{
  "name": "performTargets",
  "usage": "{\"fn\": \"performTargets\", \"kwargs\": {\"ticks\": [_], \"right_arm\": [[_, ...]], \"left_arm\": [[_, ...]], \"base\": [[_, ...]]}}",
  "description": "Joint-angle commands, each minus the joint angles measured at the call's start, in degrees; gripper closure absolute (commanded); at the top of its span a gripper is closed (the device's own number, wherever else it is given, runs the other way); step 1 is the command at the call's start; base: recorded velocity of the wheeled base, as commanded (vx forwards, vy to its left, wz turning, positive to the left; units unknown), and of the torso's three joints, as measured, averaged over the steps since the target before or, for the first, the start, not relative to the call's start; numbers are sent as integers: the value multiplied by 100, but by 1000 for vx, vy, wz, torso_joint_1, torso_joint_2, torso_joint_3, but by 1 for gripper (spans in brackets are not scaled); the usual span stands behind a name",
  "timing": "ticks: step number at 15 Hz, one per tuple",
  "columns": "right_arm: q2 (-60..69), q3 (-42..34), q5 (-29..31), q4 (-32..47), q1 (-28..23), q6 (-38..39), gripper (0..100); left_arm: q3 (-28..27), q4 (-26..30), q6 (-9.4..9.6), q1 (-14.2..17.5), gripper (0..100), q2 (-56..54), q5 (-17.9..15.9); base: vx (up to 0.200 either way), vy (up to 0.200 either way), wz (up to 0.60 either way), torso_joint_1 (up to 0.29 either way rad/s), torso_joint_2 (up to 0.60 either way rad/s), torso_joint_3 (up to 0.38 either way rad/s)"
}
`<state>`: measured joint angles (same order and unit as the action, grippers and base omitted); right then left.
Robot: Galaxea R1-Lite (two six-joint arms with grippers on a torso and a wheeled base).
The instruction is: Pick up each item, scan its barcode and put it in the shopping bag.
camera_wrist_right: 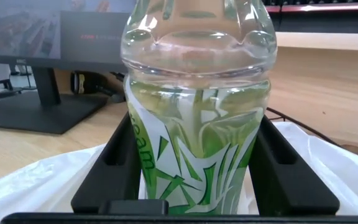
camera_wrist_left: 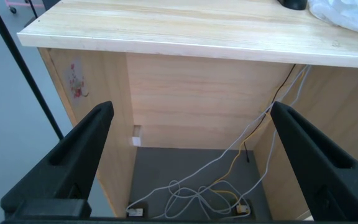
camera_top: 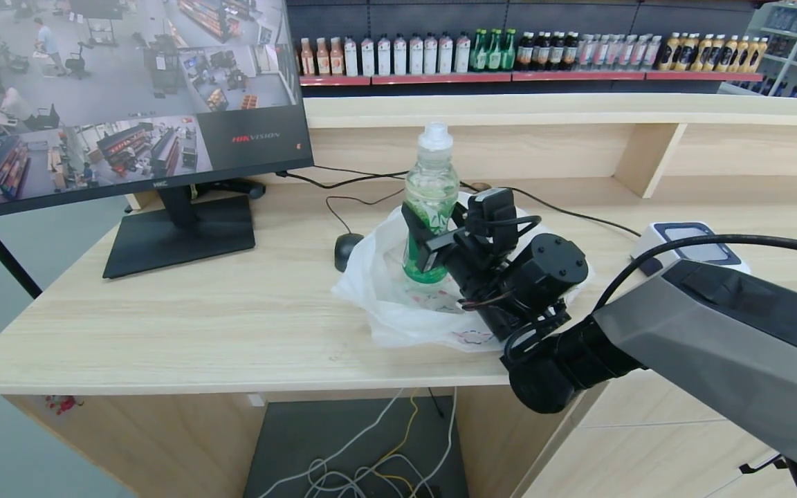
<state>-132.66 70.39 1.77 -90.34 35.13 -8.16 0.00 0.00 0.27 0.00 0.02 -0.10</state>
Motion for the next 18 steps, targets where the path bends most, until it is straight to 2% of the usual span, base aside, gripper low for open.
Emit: {"fn": "performTargets", "kwargs": {"ticks": [1,10,11,18], "right_arm": [[3,-95,-1,34,2,-2,100],[135,-342,-1,34,2,25,100],[170,-429,-1,34,2,33,0],[478,-500,-27,34,11,209,0]], "left_arm": [[0,0,0,0,0,-2,1],[0,0,-9,0,0,-2,1],[0,0,-9,0,0,-2,1],[0,0,-9,-9,0,-2,1]], "base": [[0,0,0,0,0,0],[0,0,0,0,0,0],[0,0,0,0,0,0],[0,0,0,0,0,0]]}}
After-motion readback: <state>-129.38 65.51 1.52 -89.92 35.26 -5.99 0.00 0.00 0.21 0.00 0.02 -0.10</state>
